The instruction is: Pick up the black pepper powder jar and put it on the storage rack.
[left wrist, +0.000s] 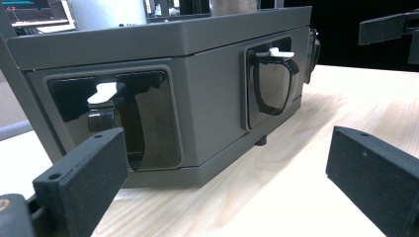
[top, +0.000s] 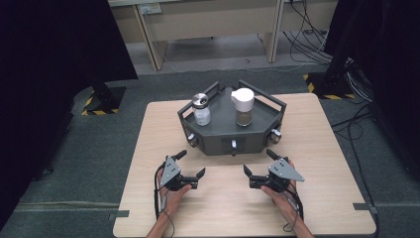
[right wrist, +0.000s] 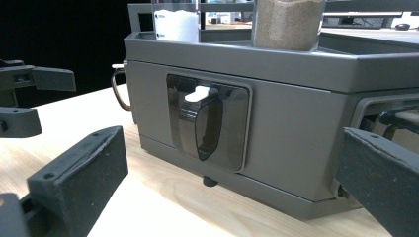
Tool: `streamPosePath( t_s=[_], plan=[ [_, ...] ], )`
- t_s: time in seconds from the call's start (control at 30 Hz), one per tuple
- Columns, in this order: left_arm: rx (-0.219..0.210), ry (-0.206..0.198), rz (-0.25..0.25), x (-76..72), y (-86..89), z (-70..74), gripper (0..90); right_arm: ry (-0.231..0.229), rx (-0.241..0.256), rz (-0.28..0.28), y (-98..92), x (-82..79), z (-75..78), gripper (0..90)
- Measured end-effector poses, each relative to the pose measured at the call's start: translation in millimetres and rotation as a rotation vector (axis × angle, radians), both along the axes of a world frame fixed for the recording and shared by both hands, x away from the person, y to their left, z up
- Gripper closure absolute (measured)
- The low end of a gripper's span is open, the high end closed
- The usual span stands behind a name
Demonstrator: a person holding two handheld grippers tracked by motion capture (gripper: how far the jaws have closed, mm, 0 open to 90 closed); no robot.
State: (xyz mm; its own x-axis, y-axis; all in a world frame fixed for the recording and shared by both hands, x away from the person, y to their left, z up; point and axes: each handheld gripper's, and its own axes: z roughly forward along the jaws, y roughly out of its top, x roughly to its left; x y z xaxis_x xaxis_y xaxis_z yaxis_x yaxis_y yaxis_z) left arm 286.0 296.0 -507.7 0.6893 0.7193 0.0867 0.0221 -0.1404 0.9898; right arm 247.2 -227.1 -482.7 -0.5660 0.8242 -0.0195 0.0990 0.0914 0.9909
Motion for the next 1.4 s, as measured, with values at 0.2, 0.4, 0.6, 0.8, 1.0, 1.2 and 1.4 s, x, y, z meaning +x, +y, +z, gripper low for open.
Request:
streamPosePath(
  t_s=[0.2, 0.4, 0.6, 0.8, 1.0, 1.2, 1.4],
  plan=[
    [0.001, -0.004, -0.001, 0.0, -0.4, 0.6, 2.0, 0.007, 0.006, 0.001, -1.4, 1.0, -0.6, 0.3],
    [0.004, -0.009, -0.011, -0.9, -1.4, 1.1, 2.0, 0.023, 0.014, -0.004, -1.4, 1.5, -2.2, 0.3],
    [0.01, -0.01, -0.022, -0.3, -3.0, 1.0, 2.0, 0.022, 0.012, -0.005, -1.3, 1.5, -1.9, 0.3],
    [0.012, -0.013, -0.025, -0.6, -3.2, 1.5, 2.0, 0.019, 0.013, -0.008, -2.0, 1.0, -1.2, 0.3],
    [0.009, -0.013, -0.026, -0.8, -2.7, 1.2, 2.0, 0.03, 0.027, -0.016, -3.7, 2.1, -2.1, 0.3],
    [0.015, -0.011, -0.029, -0.4, -3.4, 1.3, 2.0, 0.029, 0.025, -0.014, -3.9, 2.5, -2.0, 0.3],
    [0.017, -0.01, -0.031, -0.3, -3.8, 1.2, 2.2, 0.03, 0.028, -0.015, -4.6, 2.5, -1.7, 0.3]
  ],
)
